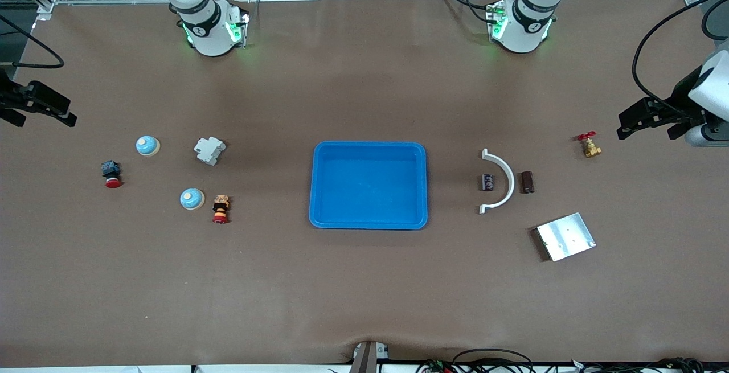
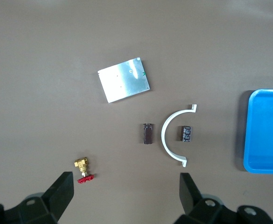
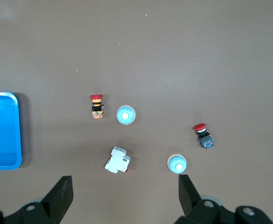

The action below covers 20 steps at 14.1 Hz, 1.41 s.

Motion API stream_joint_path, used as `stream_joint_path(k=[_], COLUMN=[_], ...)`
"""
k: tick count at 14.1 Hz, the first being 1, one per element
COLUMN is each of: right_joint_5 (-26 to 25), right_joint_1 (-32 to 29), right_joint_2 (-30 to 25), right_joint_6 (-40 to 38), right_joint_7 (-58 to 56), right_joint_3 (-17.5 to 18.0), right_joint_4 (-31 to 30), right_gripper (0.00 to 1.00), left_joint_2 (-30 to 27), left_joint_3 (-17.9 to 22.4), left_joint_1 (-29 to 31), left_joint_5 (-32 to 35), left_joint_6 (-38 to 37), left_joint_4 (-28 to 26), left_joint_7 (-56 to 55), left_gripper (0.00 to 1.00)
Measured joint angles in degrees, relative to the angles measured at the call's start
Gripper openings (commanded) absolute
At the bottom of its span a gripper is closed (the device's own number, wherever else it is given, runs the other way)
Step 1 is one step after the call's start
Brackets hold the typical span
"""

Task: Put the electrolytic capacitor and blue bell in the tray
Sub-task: 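Reach the left gripper to the brown capacitor beside the white clip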

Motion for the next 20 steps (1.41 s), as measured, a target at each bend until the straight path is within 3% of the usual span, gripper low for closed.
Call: stream_joint_path(k=[13, 20], right_joint_5=[0.02, 0.09], right_joint_1=[-0.06, -0.06], right_joint_2=[0.0, 0.0], right_joint_6=[-0.13, 0.28], right_joint_7=[0.0, 0.0], right_joint_3=[-0.38, -0.37], right_joint_4=[-0.04, -0.04], right_gripper=[1.0, 1.0], left_joint_2=[0.41, 6.48], left_joint_3=[0.03, 0.1], left_joint_1=[0.07, 0.21], left_joint_5=[0.0, -0.06], left_joint_6=[-0.01, -3.21], left_joint_4=[0.05, -0.42], left_joint_7=[-0.21, -0.17], left_gripper=[1.0, 1.0])
